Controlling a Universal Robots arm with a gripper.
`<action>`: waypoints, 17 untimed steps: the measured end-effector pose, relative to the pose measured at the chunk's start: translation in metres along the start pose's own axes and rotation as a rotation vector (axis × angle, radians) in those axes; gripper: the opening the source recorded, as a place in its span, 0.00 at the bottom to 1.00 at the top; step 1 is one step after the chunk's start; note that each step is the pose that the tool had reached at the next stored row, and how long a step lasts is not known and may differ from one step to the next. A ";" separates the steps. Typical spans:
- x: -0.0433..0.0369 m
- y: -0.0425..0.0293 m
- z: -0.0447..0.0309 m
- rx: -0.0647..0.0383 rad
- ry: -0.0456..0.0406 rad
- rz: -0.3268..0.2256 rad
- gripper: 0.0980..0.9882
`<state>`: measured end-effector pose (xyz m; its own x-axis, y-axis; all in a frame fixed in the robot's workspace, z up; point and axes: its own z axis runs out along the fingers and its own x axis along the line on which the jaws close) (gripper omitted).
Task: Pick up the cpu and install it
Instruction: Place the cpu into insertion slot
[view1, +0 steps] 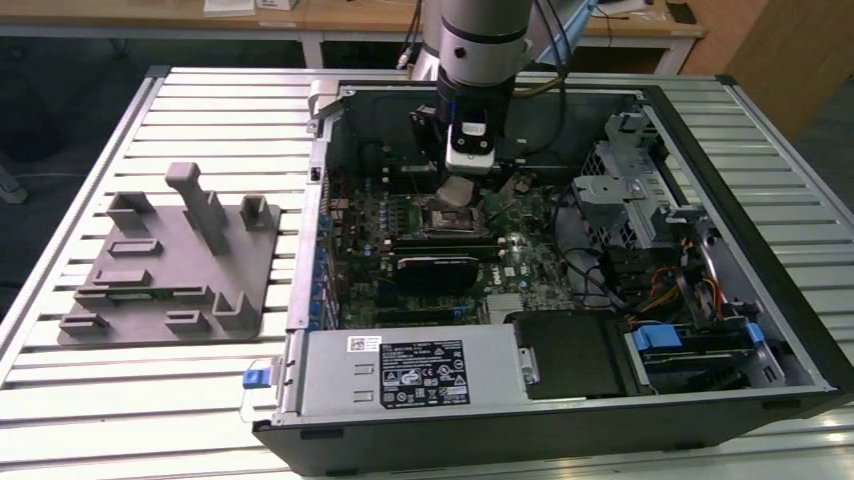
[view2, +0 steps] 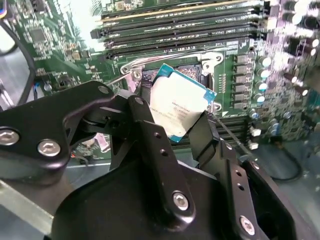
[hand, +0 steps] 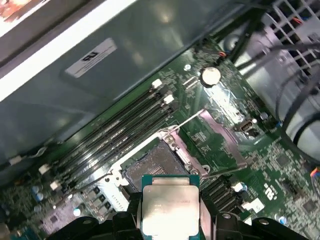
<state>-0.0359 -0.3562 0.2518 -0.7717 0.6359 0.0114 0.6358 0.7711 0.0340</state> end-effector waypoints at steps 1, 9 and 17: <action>0.0000 0.0000 0.0000 0.000 -0.0005 0.017 0.50; 0.0000 0.0000 0.0006 -0.002 -0.0052 0.156 0.50; 0.0000 0.0000 0.0018 -0.003 -0.0102 0.301 0.50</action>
<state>-0.0359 -0.3561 0.2500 -0.5484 0.8362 0.0115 0.8360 0.5477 0.0341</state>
